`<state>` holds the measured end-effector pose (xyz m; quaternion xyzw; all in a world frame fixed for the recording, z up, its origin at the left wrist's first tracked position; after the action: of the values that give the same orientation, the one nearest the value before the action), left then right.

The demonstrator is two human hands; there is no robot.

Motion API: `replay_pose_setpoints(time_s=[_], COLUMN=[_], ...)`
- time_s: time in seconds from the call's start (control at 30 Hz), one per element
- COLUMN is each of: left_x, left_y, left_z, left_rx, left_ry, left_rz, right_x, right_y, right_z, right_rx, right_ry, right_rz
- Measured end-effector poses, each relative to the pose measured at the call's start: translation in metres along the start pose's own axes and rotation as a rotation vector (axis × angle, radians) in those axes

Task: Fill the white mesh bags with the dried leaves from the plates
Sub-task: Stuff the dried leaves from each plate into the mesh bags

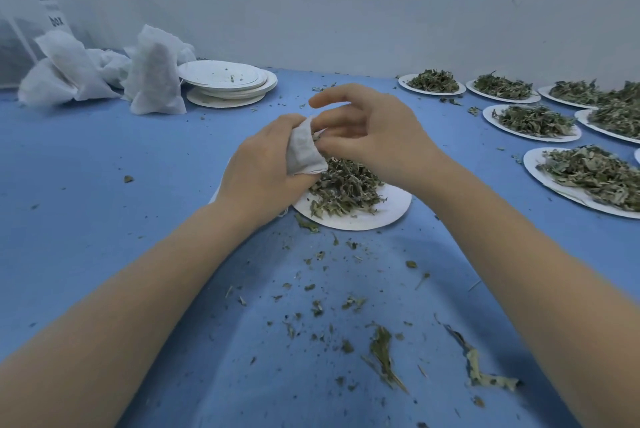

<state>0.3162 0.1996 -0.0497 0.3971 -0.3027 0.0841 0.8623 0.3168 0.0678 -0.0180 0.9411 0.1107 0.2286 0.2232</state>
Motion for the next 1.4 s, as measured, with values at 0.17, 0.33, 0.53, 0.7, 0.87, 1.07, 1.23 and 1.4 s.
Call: replay_pose_setpoints(time_s=[0.17, 0.33, 0.53, 0.7, 0.87, 1.07, 1.23, 1.4], left_x=[0.000, 0.001, 0.002, 0.000, -0.001, 0.002, 0.001, 0.004], left_y=[-0.002, -0.002, -0.001, 0.000, 0.001, 0.003, -0.001, 0.001], left_z=[0.001, -0.001, 0.000, 0.003, 0.003, 0.003, 0.006, -0.005], left_rx=[-0.039, 0.036, 0.107, 0.054, 0.002, 0.013, 0.111, 0.090], left_ry=[0.008, 0.040, 0.018, 0.032, 0.052, 0.042, -0.012, 0.092], left_rz=[-0.039, -0.028, 0.012, 0.010, 0.033, 0.054, -0.012, -0.012], right_x=[0.000, 0.000, 0.002, 0.001, -0.002, -0.002, -0.006, -0.002], right_y=[-0.001, 0.000, 0.004, 0.001, 0.001, -0.016, -0.013, 0.017], right_z=[0.005, 0.017, 0.003, 0.008, 0.007, 0.001, 0.004, 0.007], right_rx=[-0.266, -0.021, 0.025, -0.120, -0.063, -0.217, -0.154, -0.392], right_ry=[0.003, -0.203, -0.046, -0.096, -0.110, -0.089, -0.136, -0.085], right_rz=[0.213, 0.184, 0.199, 0.272, 0.288, -0.073, -0.265, -0.097])
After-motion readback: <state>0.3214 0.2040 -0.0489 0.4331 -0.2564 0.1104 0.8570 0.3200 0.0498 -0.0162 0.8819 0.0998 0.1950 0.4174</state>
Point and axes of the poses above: each hand's wrist, its own x-axis towards the middle knuckle, its own y-axis out of the back of the hand, z = x × y, the point moved 6 cm from there along x, towards the middle knuckle, and after that the axes turned 2 degrees about y, right-handed, at the moved point
